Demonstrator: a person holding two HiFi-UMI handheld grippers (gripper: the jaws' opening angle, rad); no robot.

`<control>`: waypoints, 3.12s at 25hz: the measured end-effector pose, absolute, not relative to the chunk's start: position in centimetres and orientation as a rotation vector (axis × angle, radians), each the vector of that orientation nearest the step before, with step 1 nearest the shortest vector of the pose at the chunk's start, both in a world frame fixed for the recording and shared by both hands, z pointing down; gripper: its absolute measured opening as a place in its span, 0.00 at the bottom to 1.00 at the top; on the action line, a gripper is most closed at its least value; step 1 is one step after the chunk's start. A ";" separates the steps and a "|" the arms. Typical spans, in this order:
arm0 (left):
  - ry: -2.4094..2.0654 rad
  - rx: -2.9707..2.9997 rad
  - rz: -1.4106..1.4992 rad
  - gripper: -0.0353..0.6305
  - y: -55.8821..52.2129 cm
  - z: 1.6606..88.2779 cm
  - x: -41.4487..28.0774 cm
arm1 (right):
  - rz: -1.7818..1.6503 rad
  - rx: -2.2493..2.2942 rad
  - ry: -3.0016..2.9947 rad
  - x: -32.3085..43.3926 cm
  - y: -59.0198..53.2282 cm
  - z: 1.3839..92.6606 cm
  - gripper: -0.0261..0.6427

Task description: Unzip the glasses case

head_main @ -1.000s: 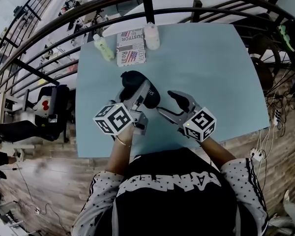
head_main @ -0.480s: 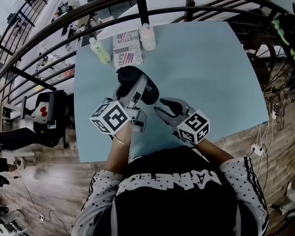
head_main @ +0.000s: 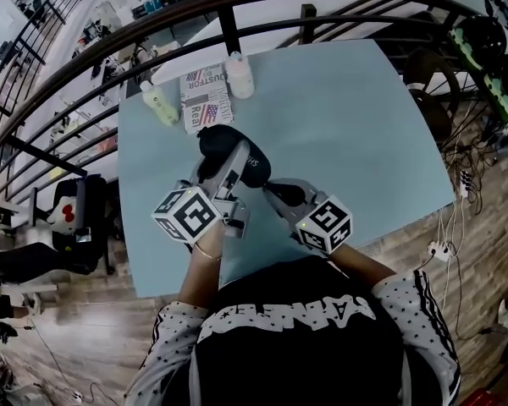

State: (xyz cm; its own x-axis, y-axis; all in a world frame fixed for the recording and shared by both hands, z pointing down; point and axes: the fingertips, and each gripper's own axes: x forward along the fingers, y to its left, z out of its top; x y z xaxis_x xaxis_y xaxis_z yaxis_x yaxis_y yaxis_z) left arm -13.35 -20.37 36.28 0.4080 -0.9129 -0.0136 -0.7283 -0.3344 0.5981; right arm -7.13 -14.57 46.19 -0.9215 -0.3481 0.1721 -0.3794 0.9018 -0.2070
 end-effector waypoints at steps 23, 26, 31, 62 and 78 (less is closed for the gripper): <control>-1.216 2.242 -0.382 0.05 -19.6 37.6 -10.1 | 0.242 0.598 -2.840 -3.9 -15.3 47.8 0.05; -1.215 2.247 -0.366 0.05 -19.7 37.8 -9.8 | 0.233 0.612 -2.831 -3.5 -15.8 48.0 0.05; -1.224 2.290 -0.296 0.05 -19.7 37.9 -8.9 | 0.130 0.594 -2.803 -3.2 -16.4 48.4 0.05; -1.144 2.487 -0.010 0.05 -18.1 38.6 -5.0 | -0.538 0.375 -2.561 -0.7 -18.3 48.4 0.06; -1.050 2.494 0.061 0.05 -17.4 39.7 -4.3 | -0.673 0.330 -2.533 -0.5 -18.3 46.9 0.06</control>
